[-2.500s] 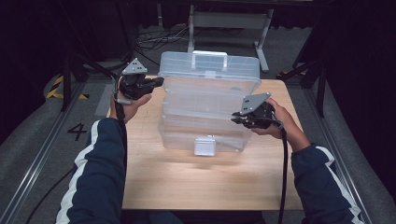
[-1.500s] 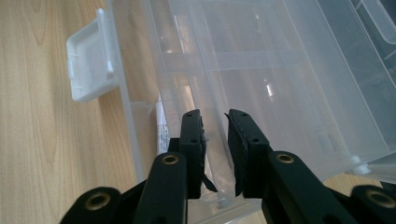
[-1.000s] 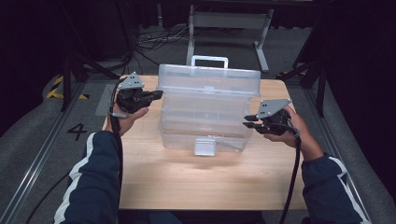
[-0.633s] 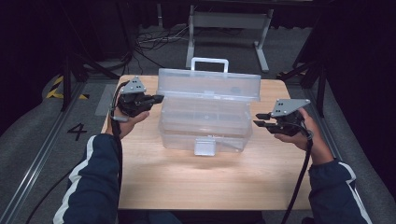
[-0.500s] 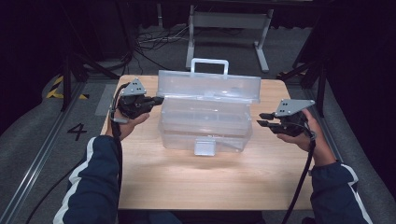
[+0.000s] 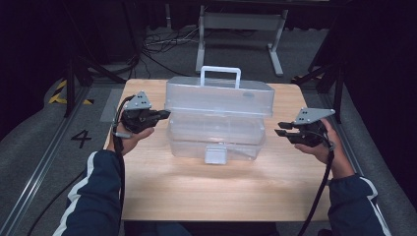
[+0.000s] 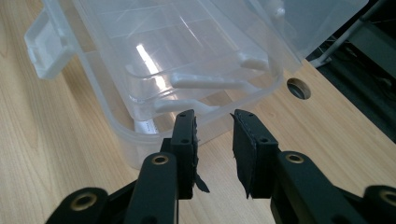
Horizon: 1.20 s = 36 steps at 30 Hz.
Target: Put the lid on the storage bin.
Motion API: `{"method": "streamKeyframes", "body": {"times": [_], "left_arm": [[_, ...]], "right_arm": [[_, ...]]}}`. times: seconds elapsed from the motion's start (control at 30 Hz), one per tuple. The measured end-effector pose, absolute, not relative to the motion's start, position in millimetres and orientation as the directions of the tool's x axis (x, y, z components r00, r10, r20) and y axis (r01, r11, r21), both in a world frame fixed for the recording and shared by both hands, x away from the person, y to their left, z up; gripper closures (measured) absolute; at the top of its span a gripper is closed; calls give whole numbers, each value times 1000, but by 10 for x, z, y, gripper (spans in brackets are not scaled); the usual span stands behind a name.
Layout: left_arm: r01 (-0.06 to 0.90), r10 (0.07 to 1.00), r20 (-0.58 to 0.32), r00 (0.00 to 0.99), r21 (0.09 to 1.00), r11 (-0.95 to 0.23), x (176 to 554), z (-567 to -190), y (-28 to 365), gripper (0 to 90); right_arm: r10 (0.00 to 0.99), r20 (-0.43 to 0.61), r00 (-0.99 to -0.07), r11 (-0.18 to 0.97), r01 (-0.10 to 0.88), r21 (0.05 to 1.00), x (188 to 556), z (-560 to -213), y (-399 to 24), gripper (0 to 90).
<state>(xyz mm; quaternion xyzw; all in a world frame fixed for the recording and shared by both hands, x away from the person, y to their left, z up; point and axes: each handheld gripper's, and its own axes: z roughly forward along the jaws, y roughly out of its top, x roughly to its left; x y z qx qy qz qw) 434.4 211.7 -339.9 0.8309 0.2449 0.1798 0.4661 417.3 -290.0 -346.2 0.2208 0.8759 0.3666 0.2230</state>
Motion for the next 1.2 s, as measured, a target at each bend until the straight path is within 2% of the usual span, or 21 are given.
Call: {"method": "streamKeyframes", "body": {"times": [0.8, 1.2], "left_arm": [[236, 545, 94, 833, 831, -503, 4187, -3594, 2086, 900], [259, 540, 73, 839, 819, -513, 4153, -3721, 2136, 900]], "right_arm": [[591, -203, -781, 601, 258, 757, 4166, -3746, -2950, 659], [584, -181, -792, 607, 277, 745, 4145, -3847, -2911, 642]]}}
